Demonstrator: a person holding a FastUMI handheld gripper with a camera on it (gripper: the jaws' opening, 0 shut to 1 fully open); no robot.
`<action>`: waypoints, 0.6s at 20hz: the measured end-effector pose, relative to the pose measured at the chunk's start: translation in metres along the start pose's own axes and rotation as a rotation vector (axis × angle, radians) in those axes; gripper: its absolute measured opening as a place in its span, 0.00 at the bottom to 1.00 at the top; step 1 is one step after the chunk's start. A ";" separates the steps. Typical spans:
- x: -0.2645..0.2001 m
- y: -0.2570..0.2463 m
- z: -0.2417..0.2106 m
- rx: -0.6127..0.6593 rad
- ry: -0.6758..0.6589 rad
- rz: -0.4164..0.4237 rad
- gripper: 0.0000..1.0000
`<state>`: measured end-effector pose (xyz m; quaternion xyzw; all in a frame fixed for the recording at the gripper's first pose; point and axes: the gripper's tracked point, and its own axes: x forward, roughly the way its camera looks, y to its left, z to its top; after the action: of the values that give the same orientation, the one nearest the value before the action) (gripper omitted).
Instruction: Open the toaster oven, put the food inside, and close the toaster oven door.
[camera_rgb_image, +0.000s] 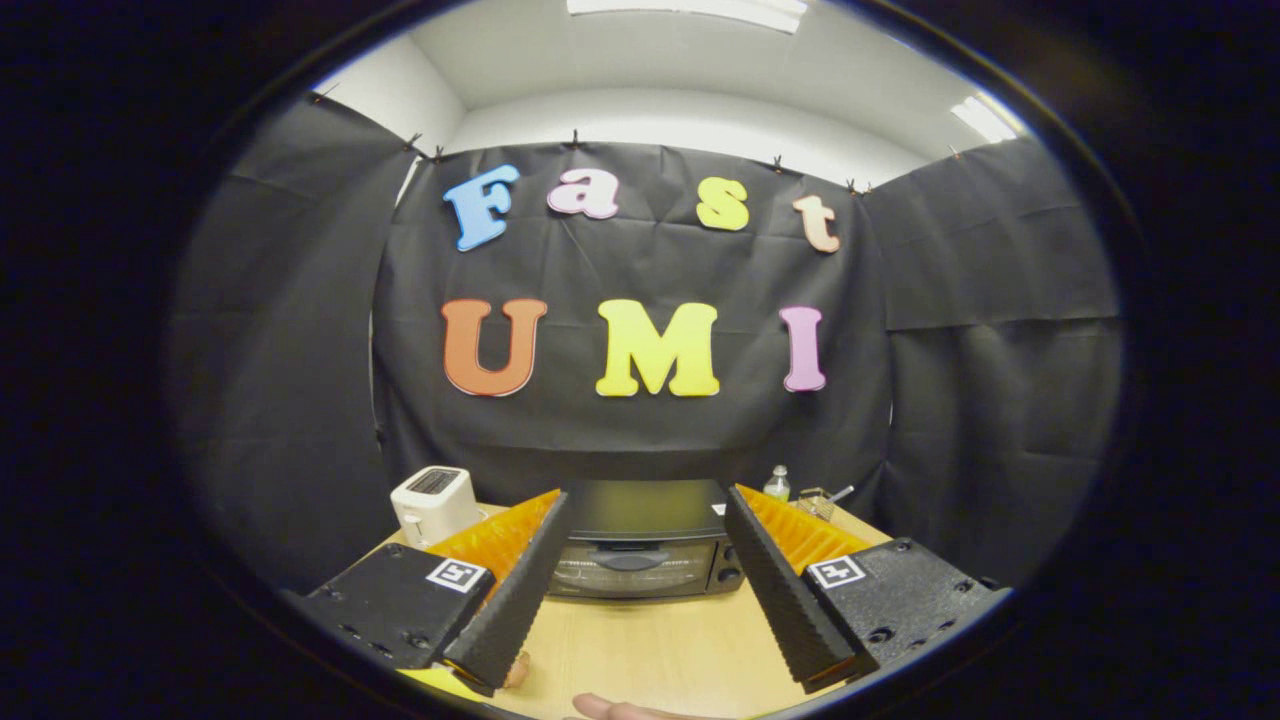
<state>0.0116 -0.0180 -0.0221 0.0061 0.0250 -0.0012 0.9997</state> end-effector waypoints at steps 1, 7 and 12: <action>0.004 -0.004 -0.003 -0.002 0.003 -0.006 1.00; 0.044 -0.001 -0.048 -0.034 0.058 -0.023 1.00; 0.095 0.013 -0.095 -0.046 0.126 -0.002 1.00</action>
<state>0.1015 -0.0039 -0.1215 -0.0170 0.0880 -0.0012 0.9960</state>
